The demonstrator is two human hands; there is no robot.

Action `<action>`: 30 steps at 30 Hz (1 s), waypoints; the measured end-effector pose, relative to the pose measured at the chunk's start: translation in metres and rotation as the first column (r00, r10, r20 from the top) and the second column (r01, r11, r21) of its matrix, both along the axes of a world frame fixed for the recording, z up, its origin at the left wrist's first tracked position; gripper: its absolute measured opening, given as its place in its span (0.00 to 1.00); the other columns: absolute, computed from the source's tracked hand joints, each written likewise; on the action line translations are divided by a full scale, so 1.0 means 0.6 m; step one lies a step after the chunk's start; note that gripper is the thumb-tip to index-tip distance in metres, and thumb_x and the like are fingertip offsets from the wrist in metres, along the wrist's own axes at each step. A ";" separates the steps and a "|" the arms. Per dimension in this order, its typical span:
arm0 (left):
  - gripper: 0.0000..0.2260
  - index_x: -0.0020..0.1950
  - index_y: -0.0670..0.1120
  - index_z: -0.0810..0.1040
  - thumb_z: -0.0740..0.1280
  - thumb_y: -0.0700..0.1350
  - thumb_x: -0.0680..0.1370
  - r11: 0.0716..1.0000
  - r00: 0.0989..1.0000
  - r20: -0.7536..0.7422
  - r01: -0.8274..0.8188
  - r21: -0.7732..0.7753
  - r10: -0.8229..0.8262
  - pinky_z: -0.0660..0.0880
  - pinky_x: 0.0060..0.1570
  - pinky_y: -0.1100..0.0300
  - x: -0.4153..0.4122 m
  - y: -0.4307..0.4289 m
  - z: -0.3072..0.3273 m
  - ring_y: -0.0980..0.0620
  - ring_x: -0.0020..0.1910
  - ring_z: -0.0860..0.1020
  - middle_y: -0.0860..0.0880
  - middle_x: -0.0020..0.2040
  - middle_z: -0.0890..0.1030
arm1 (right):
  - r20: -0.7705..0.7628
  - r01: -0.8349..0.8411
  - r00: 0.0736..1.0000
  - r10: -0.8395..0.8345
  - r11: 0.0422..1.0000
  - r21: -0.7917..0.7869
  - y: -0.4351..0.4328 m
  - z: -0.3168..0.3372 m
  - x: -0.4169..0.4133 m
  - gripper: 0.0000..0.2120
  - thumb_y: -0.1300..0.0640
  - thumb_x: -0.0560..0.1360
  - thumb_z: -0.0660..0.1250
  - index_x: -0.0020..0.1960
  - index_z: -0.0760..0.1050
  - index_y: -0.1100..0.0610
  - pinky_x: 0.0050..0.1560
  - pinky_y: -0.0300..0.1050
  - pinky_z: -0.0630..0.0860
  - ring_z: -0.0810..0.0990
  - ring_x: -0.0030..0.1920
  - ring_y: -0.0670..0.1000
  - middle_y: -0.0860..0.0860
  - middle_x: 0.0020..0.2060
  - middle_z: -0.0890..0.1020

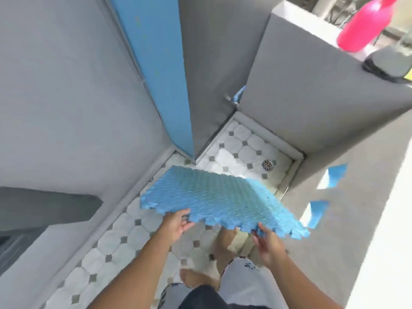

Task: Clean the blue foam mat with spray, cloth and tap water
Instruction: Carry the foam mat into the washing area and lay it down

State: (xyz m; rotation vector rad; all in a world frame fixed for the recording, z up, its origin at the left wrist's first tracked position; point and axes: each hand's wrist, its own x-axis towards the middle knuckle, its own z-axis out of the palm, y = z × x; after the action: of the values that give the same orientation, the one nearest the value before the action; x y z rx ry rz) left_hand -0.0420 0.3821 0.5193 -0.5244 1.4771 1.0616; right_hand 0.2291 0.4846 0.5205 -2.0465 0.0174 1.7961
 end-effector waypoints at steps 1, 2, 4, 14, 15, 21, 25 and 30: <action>0.05 0.50 0.41 0.75 0.64 0.32 0.81 0.999 0.999 -0.001 0.036 -0.002 -0.036 0.82 0.28 0.58 0.006 0.033 -0.001 0.51 0.27 0.84 0.48 0.28 0.84 | 0.018 0.033 0.999 -0.033 0.999 0.019 0.014 0.000 0.010 0.06 0.62 0.78 0.71 0.54 0.77 0.57 0.28 0.34 0.79 0.83 0.46 0.50 0.52 0.47 0.83; 0.06 0.51 0.42 0.75 0.64 0.32 0.81 0.997 0.997 -0.006 0.073 -0.003 -0.073 0.82 0.28 0.58 0.012 0.065 -0.004 0.51 0.27 0.84 0.48 0.29 0.85 | 0.042 0.062 0.997 -0.064 0.997 0.037 0.030 -0.002 0.019 0.05 0.63 0.77 0.71 0.52 0.77 0.58 0.27 0.34 0.79 0.83 0.45 0.51 0.53 0.46 0.83; 0.07 0.54 0.42 0.74 0.64 0.31 0.81 0.993 0.993 -0.004 0.118 -0.009 -0.118 0.82 0.28 0.57 0.022 0.125 -0.010 0.50 0.28 0.84 0.46 0.39 0.86 | 0.073 0.133 0.988 -0.138 0.989 0.064 0.062 -0.003 0.034 0.04 0.65 0.77 0.71 0.48 0.77 0.61 0.27 0.35 0.79 0.82 0.43 0.52 0.55 0.44 0.83; 0.17 0.69 0.39 0.72 0.63 0.30 0.81 0.947 0.947 0.019 0.321 0.009 -0.321 0.76 0.56 0.44 -0.007 0.333 -0.069 0.43 0.45 0.82 0.37 0.66 0.78 | 0.106 0.394 0.909 -0.403 0.914 0.095 0.160 -0.045 0.017 0.18 0.65 0.76 0.73 0.64 0.76 0.67 0.62 0.46 0.78 0.83 0.45 0.52 0.57 0.60 0.81; 0.16 0.69 0.39 0.72 0.64 0.30 0.81 0.940 0.940 0.018 0.341 0.009 -0.341 0.76 0.56 0.44 -0.013 0.350 -0.074 0.43 0.45 0.82 0.37 0.67 0.78 | 0.097 0.418 0.900 -0.426 0.904 0.093 0.167 -0.050 0.013 0.19 0.64 0.76 0.73 0.65 0.76 0.66 0.60 0.45 0.78 0.84 0.46 0.52 0.57 0.62 0.81; 0.24 0.75 0.42 0.67 0.65 0.31 0.80 0.917 0.919 -0.006 0.393 0.068 -0.394 0.82 0.50 0.45 -0.035 0.463 -0.121 0.42 0.52 0.83 0.39 0.68 0.78 | 0.092 0.484 0.863 -0.497 0.865 0.135 0.238 -0.088 -0.006 0.11 0.62 0.76 0.74 0.56 0.78 0.64 0.52 0.42 0.84 0.85 0.49 0.53 0.61 0.62 0.82; 0.25 0.77 0.41 0.65 0.66 0.32 0.81 0.908 0.913 0.002 0.404 0.114 -0.407 0.82 0.51 0.46 -0.038 0.543 -0.156 0.43 0.54 0.83 0.40 0.65 0.80 | 0.073 0.493 0.857 -0.511 0.852 0.178 0.314 -0.132 -0.011 0.16 0.61 0.76 0.74 0.61 0.78 0.66 0.42 0.41 0.85 0.85 0.49 0.54 0.63 0.62 0.81; 0.24 0.77 0.40 0.65 0.66 0.33 0.81 0.899 0.908 0.015 0.411 0.147 -0.418 0.84 0.45 0.49 -0.028 0.641 -0.229 0.43 0.54 0.83 0.39 0.67 0.79 | 0.068 0.441 0.881 -0.469 0.864 0.241 0.415 -0.210 -0.005 0.26 0.58 0.76 0.75 0.70 0.73 0.65 0.40 0.43 0.84 0.85 0.53 0.54 0.60 0.67 0.78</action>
State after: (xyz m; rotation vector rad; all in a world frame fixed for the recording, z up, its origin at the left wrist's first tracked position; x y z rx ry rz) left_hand -0.0587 0.7669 0.3822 -0.1191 1.3808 0.7997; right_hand 0.2263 0.7338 0.3943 -1.8034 0.2385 1.3141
